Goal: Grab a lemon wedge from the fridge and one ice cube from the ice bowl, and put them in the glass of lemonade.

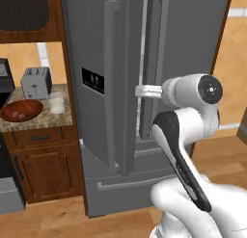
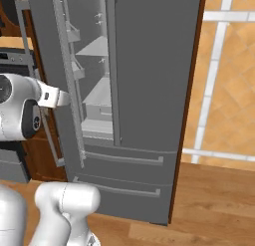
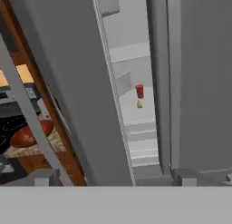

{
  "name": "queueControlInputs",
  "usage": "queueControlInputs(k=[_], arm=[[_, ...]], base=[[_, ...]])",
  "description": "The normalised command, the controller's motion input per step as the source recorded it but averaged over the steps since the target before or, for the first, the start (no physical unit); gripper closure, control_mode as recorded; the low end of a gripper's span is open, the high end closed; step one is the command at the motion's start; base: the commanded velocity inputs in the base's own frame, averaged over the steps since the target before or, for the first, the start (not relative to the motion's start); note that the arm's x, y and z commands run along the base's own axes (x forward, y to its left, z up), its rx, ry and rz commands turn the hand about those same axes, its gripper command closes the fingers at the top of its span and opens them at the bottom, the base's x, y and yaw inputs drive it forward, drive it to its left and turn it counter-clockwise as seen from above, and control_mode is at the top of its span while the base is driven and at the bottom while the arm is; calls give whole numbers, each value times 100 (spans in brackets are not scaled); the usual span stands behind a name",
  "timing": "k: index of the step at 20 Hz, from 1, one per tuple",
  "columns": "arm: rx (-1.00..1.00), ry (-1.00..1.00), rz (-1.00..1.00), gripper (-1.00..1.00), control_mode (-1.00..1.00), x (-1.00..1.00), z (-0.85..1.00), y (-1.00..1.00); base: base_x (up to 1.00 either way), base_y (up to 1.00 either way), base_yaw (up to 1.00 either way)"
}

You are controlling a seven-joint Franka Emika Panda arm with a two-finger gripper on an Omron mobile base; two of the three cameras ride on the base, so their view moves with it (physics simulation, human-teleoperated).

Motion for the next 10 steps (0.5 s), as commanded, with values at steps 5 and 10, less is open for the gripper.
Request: queueControlInputs(k=[5, 10], arm=[[60, 16, 0, -100, -100, -12, -31, -100], [22, 14, 0, -100, -100, 33, -3, -51]], base=[[0, 0, 0], [0, 0, 0]])
